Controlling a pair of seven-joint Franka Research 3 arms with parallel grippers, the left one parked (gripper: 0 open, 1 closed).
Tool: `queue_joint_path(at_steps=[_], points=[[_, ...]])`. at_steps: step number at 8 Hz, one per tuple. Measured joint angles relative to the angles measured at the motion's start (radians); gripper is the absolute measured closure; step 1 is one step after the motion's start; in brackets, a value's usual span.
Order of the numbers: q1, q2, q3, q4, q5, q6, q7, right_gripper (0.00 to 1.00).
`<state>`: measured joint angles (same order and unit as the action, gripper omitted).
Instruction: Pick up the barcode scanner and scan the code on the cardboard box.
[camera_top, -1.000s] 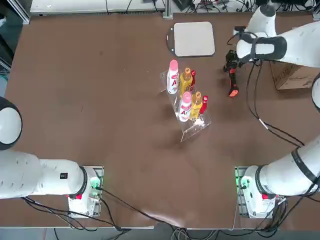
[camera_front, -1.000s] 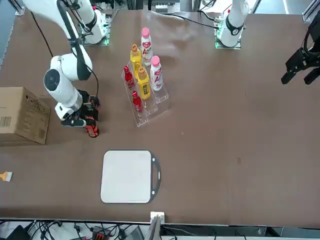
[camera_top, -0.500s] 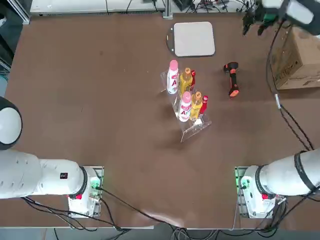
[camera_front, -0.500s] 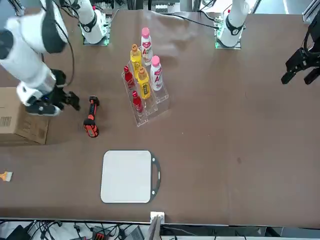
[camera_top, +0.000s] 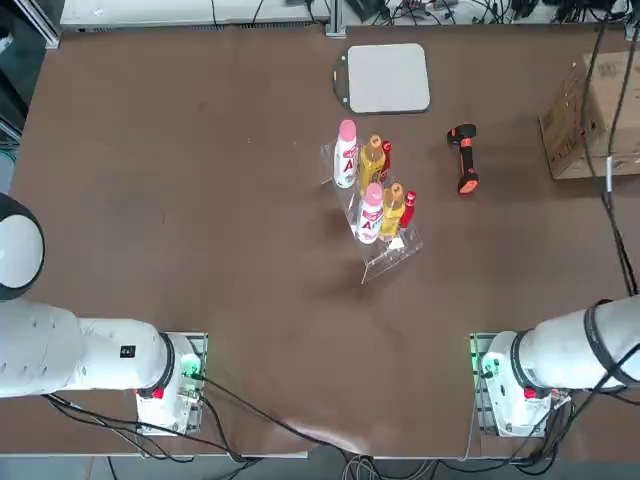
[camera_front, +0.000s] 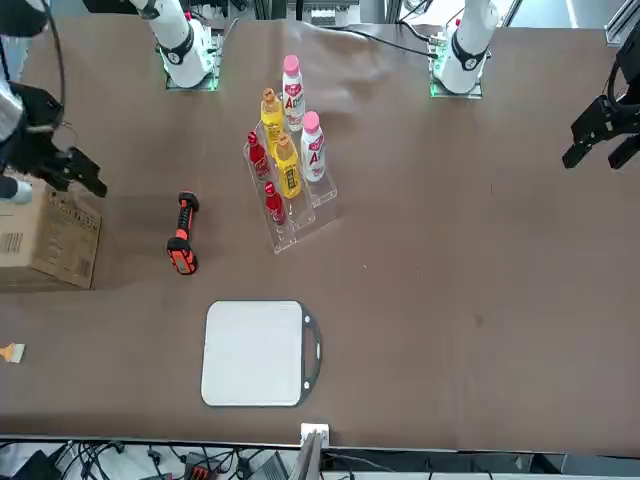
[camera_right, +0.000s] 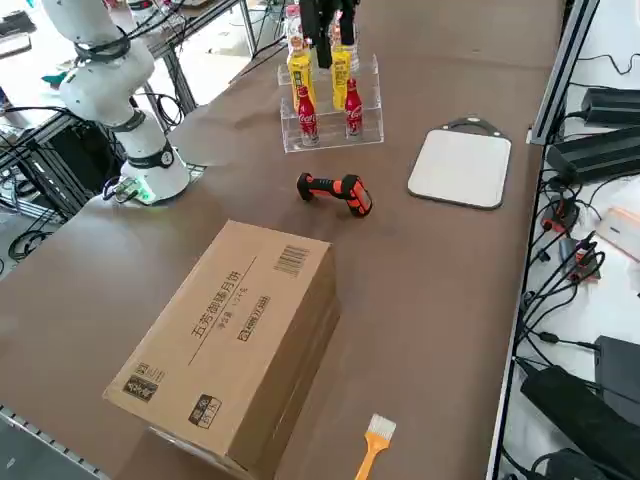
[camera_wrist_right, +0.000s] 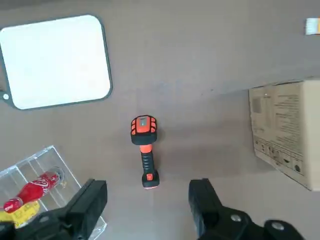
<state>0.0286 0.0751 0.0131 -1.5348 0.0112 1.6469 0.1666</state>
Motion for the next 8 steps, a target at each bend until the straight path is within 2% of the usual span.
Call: queue_joint_path(at_steps=[4,8], points=[[-0.011,0.025,0.000,0.015,0.000,-0.003,-0.010,0.00],[-0.041,0.024,0.000,0.018,0.000,-0.037,-0.143,0.00]])
